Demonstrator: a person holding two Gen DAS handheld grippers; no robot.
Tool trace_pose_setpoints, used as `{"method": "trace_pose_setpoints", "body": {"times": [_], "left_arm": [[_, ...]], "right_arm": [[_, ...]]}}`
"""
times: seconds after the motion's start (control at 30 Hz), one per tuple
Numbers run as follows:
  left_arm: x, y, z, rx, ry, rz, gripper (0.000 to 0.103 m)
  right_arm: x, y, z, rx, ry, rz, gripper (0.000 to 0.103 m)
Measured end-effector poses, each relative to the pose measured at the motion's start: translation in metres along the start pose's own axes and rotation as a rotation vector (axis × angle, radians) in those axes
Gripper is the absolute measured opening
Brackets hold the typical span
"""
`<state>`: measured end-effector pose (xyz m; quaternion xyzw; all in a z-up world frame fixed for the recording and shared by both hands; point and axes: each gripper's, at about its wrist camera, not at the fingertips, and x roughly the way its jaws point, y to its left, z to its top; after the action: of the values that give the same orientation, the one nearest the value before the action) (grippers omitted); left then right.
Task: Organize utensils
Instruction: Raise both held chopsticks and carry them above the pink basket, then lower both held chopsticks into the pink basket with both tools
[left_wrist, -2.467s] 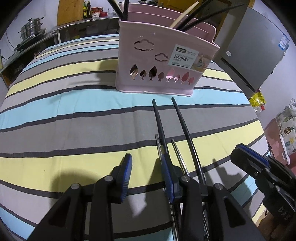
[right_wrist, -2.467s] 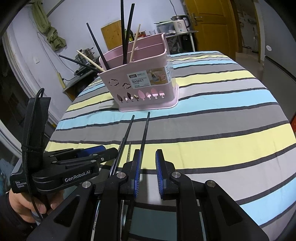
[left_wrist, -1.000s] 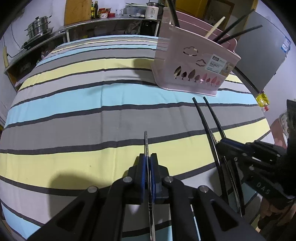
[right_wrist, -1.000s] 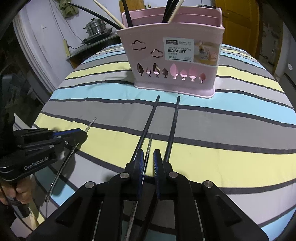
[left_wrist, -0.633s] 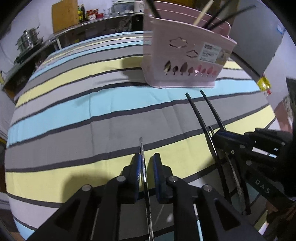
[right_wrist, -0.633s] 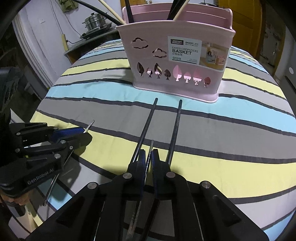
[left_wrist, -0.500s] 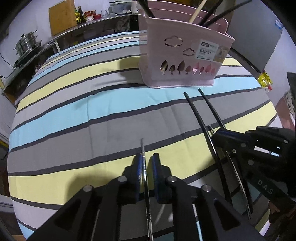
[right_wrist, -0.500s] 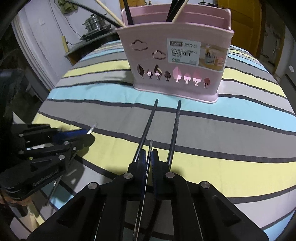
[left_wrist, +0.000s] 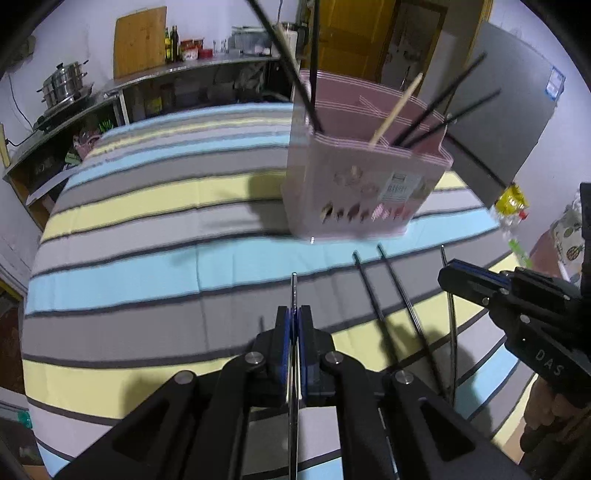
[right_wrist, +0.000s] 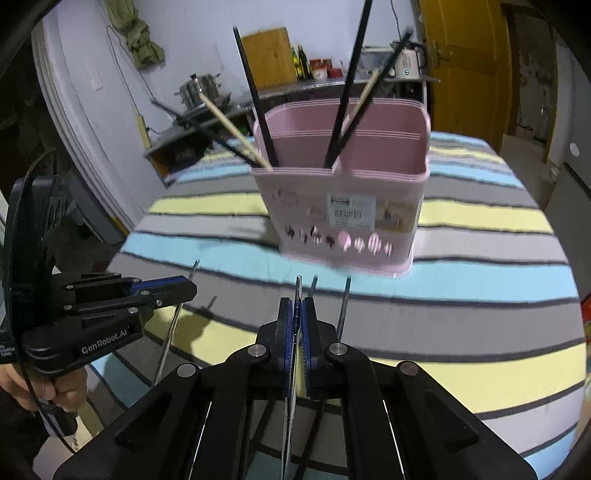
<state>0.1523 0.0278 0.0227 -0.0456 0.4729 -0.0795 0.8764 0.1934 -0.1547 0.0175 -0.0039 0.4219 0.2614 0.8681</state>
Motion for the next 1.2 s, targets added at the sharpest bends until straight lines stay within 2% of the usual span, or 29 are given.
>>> {"method": "trace_pose_setpoints", "body": {"times": [0.3,0.53,1.0,1.2], "left_arm": [[-0.034,-0.001,0.026,0.012,-0.098,-0.028,0.005],[-0.053,-0.007,0.036,0.026,-0.151,-0.041,0.005],[-0.062,-0.014,0.032,0.020,-0.150,-0.057,0.005],[-0.070,-0.016,0.040,0.015,-0.163,-0.072,0.005]], "right_arm": [[-0.031,0.005,0.026,-0.022,-0.104,-0.007,0.004],[-0.043,0.005,0.039,-0.026,-0.148,-0.018,0.004],[-0.051,0.007,0.032,-0.037,-0.155,-0.021,0.004],[-0.061,0.010,0.038,-0.046,-0.187,-0.015,0.004]]}}
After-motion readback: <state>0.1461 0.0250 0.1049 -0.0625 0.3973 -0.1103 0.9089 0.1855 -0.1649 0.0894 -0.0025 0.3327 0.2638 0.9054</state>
